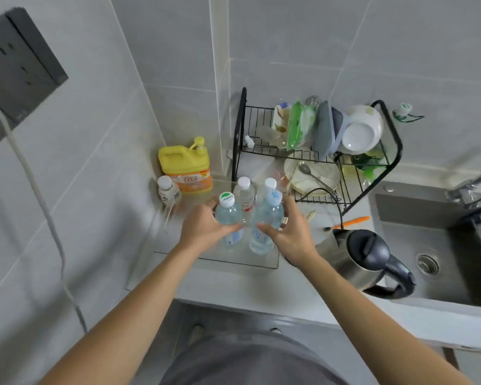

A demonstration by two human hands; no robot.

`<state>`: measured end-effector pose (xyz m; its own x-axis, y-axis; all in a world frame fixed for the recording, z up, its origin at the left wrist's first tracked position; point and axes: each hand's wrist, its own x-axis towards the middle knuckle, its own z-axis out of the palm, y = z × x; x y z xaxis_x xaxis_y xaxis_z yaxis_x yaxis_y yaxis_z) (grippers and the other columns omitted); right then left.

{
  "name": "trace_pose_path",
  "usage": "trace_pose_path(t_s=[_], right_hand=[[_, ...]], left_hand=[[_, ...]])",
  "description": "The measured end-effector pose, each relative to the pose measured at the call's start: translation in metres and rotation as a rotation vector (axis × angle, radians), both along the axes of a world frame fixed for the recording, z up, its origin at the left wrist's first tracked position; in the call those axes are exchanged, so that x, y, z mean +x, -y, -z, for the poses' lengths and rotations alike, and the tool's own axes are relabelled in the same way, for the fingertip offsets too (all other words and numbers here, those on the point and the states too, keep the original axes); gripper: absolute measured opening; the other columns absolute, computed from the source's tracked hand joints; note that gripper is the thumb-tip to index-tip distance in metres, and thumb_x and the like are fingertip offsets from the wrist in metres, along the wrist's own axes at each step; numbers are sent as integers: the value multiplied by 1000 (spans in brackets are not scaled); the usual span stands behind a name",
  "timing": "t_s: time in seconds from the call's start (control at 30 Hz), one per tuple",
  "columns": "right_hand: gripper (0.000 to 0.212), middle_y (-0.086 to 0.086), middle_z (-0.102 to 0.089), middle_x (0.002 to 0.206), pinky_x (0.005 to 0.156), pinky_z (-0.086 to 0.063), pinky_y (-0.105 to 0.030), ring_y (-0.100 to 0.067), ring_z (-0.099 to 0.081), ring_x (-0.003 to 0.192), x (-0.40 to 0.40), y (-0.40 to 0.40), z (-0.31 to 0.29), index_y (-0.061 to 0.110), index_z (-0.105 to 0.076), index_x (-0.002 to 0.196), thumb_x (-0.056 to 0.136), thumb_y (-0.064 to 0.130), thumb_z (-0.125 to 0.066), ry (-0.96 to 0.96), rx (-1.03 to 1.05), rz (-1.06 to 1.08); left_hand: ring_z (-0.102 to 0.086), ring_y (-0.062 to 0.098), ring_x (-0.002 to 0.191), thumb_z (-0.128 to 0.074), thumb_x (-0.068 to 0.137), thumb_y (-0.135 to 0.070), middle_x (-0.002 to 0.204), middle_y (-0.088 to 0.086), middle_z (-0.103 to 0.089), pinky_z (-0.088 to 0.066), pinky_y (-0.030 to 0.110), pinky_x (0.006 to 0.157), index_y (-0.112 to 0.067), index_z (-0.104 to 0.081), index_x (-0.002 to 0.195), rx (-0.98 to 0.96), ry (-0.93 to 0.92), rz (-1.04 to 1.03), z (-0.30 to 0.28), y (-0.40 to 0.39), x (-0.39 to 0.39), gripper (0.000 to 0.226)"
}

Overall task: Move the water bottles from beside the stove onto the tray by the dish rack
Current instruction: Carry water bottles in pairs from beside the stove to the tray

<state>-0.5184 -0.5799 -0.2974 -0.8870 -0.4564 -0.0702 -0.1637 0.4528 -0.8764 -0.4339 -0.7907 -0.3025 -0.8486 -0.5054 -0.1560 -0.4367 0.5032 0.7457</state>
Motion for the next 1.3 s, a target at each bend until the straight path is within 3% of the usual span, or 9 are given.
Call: trace_pose_path(t_s=[0.2, 0.33, 0.47, 0.6, 0.73, 0.93, 1.07, 1.17, 1.3], right_hand=[[61, 8, -69, 110, 84, -58, -51, -25, -66, 98, 9, 10, 20, 35, -44, 126, 80, 40, -85, -49, 169, 49], [61, 5, -63, 98, 73, -49, -40, -27, -60, 88, 10, 19, 26, 27, -40, 124, 84, 34, -85, -107, 287, 36], [65, 4, -60, 95, 76, -42, -37, -26, -55, 85, 4, 24, 31, 22, -41, 132, 85, 33, -84, -136, 359, 53], [62, 1, -68, 101, 83, -52, -44, -30, -64, 93, -1, 25, 41, 27, -40, 122, 81, 32, -86, -146, 377, 72], [61, 5, -67, 106, 85, -54, -46, -24, -62, 96, -9, 27, 47, 31, -42, 116, 77, 28, -89, -154, 367, 63], [62, 9, -62, 116, 86, -54, -43, -18, -57, 106, -15, 26, 54, 31, -47, 120, 75, 31, -90, -206, 388, 4], [56, 6, -56, 119, 81, -55, -41, -21, -58, 109, -20, 22, 52, 25, -52, 128, 82, 30, -84, -328, 328, 20], [46, 6, -58, 109, 79, -55, -39, -19, -59, 102, -26, 19, 44, 23, -59, 127, 88, 34, -80, -391, 304, 50], [47, 10, -56, 84, 66, -47, -34, -19, -58, 80, -35, 23, 32, 26, -57, 126, 91, 54, -72, -346, 467, -47]], left_hand=[[-69, 13, 92, -89, 58, -66, 102, -17, -73, -53, 30, 75, -44, -64, 123, -74, 142, 114, 24, 0, -8, 73], [-73, 18, 98, -87, 54, -68, 106, -13, -77, -59, 35, 82, -43, -65, 124, -47, 174, 133, 31, 0, -19, 77], [-73, 22, 100, -89, 58, -57, 106, -8, -78, -58, 33, 81, -40, -67, 122, -44, 185, 155, 33, 0, -35, 70], [-73, 23, 97, -86, 59, -53, 103, -8, -78, -59, 34, 80, -39, -66, 118, -49, 189, 169, 39, -3, -44, 64], [-72, 25, 96, -87, 63, -47, 106, -6, -77, -58, 35, 78, -35, -65, 117, -66, 147, 194, 44, -6, -46, 60], [-68, 25, 106, -86, 71, -47, 118, -4, -70, -56, 38, 83, -34, -59, 126, -106, 76, 297, 47, -2, -40, 62], [-68, 22, 95, -89, 76, -38, 117, -6, -60, -57, 42, 82, -33, -63, 125, -108, -38, 375, 43, 8, -38, 56], [-65, 17, 70, -87, 83, -27, 109, -7, -51, -56, 41, 78, -30, -67, 122, -101, -112, 410, 38, 13, -39, 44], [-61, 16, 77, -84, 85, -18, 105, -7, -56, -50, 34, 73, -27, -69, 119, -142, -104, 463, 29, 12, -45, 38]])
